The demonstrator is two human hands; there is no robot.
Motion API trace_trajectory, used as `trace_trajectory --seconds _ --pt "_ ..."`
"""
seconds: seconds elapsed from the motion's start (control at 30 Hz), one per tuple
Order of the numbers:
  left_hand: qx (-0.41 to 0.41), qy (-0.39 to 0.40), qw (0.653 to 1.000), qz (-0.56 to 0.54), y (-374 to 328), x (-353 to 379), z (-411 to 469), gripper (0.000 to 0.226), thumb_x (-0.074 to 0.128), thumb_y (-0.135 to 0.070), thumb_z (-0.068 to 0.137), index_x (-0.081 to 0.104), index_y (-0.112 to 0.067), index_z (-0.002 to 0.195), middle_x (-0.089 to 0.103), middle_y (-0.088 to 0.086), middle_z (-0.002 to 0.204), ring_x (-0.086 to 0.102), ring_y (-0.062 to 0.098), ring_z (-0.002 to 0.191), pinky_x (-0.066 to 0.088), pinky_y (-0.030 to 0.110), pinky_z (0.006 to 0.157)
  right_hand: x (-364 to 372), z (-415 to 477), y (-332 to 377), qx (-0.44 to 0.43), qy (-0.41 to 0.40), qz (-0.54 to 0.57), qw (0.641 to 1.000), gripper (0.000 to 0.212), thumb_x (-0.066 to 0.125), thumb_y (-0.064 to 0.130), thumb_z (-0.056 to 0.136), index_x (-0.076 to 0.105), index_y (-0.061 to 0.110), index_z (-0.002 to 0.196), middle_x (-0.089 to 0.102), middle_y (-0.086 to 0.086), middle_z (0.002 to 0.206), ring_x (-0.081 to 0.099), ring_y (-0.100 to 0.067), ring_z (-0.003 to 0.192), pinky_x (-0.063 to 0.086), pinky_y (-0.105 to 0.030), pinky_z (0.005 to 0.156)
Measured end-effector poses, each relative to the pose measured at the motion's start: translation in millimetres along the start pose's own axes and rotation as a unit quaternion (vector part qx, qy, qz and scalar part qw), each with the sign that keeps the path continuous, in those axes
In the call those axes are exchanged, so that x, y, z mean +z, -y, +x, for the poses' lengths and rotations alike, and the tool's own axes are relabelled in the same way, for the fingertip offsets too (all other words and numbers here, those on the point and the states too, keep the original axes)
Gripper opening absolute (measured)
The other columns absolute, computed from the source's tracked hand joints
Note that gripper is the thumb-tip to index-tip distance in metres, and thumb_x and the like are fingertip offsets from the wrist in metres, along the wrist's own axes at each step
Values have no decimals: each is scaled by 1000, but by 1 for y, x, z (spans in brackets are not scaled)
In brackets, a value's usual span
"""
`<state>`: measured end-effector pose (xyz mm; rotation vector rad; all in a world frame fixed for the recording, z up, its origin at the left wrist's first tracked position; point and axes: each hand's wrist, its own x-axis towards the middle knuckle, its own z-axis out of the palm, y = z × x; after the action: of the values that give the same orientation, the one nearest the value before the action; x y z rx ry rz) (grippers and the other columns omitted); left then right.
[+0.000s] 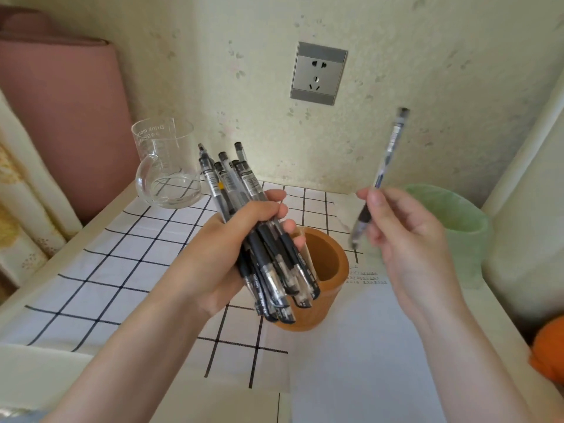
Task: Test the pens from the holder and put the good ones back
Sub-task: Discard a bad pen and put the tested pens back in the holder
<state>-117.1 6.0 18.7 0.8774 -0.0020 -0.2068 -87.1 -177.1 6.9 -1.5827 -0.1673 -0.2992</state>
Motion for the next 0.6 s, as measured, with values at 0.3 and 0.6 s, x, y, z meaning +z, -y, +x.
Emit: trace_trajectory --seconds 0.3,0.6 --pt "-41 -8 996 80 1 -6 1 14 56 -16 85 60 -9 73 61 7 65 61 19 59 56 26 58 6 1 -25 40 40 -254 966 17 65 29 87 72 17 76 67 8 66 62 -5 66 43 -10 57" --pt "-79 93 986 117 2 -5 -1 13 62 -21 84 68 -14 93 64 3 70 59 20 60 53 28 57 18 -6 6 -19 29 -106 994 16 60 26 89 74 17 90 56 14 56 50 -2 52 39 -12 54"
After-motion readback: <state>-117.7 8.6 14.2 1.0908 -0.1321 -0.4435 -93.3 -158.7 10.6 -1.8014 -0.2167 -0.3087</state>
